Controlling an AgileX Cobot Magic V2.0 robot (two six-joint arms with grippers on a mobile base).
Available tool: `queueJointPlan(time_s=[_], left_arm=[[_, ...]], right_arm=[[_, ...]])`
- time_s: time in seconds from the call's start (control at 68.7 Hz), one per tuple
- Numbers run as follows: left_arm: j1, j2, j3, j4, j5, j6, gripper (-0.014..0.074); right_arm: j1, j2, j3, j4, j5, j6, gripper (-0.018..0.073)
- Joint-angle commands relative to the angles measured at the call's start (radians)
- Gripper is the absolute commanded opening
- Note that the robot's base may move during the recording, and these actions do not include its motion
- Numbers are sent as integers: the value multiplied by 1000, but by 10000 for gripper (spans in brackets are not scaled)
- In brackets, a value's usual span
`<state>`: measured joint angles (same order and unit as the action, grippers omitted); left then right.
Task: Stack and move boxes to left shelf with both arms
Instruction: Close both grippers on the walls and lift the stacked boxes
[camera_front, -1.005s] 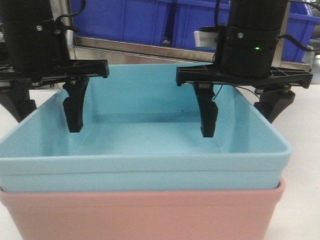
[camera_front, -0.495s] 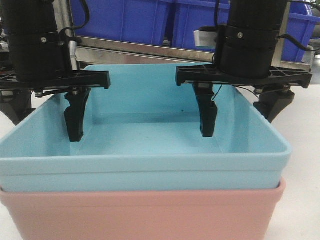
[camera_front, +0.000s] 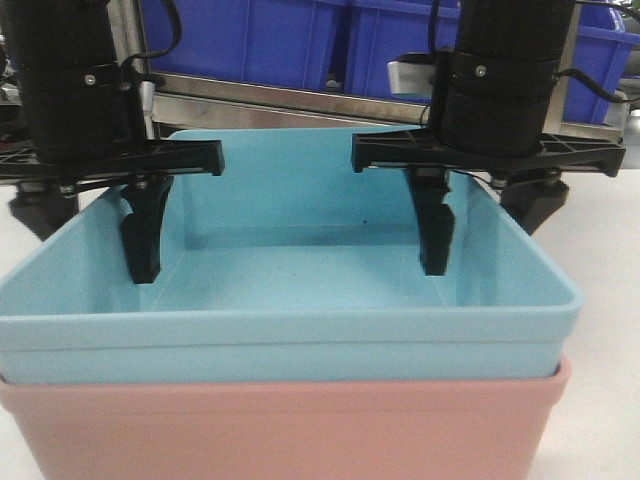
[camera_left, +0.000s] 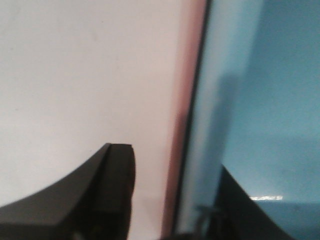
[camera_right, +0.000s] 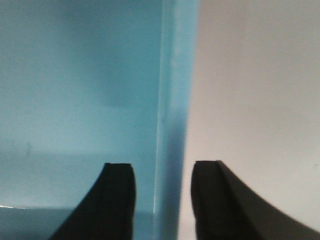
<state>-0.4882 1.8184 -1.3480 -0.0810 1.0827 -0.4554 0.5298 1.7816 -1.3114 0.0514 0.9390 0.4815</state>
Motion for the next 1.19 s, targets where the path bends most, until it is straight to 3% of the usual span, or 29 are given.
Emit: queueJointPlan(time_s=[0.0, 0.044, 0.131, 0.67, 0.889, 1.18], left_arm=[[-7, -48, -30, 6, 8, -2, -15], [-7, -48, -30, 6, 8, -2, -6], [-7, -48, -30, 3, 8, -2, -7], [-6, -48, -34, -14, 36, -2, -9], [-10, -54, -103, -14, 177, -38, -9], [-120, -145, -109, 62, 259, -137, -10]], right_arm=[[0, -47, -31, -12, 5, -13, 127], [0, -47, -31, -12, 6, -13, 33], [0, -47, -31, -12, 5, -13, 69], [0, -48, -37, -12, 7, -13, 69], [0, -60, -124, -9, 146, 25, 63], [34, -159, -91, -22, 170, 84, 57]])
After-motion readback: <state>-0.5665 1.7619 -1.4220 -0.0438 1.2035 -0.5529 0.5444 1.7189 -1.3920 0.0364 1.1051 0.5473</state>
